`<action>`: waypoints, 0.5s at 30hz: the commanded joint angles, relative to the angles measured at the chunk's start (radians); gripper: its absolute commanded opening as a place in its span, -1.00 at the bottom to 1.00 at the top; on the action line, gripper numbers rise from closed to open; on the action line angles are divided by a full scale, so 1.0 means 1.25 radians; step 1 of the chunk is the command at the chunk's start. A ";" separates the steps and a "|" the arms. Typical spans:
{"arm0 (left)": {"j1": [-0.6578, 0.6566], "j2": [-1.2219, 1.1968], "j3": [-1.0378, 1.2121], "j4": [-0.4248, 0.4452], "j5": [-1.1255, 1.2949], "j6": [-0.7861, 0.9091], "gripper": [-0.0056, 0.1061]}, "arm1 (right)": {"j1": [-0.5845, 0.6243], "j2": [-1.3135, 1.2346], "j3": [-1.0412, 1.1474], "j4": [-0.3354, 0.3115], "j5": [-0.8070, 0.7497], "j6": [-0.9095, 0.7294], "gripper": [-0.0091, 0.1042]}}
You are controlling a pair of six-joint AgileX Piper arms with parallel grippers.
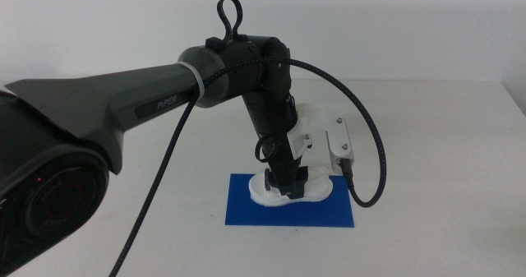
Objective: Use one arm to grab the shoe from the table and place it on the mat.
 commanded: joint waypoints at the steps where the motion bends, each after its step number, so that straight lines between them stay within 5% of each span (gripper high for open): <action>1: 0.000 -0.004 0.000 -0.008 -0.012 0.003 0.32 | 0.001 -0.004 0.002 -0.006 -0.007 -0.003 0.56; 5: 0.000 -0.004 0.000 -0.008 -0.024 0.003 0.79 | 0.001 -0.004 0.002 -0.006 -0.007 -0.003 0.56; 15: 0.031 -0.184 0.000 -0.003 0.069 -0.048 0.78 | 0.001 -0.004 0.002 -0.006 -0.007 -0.003 0.56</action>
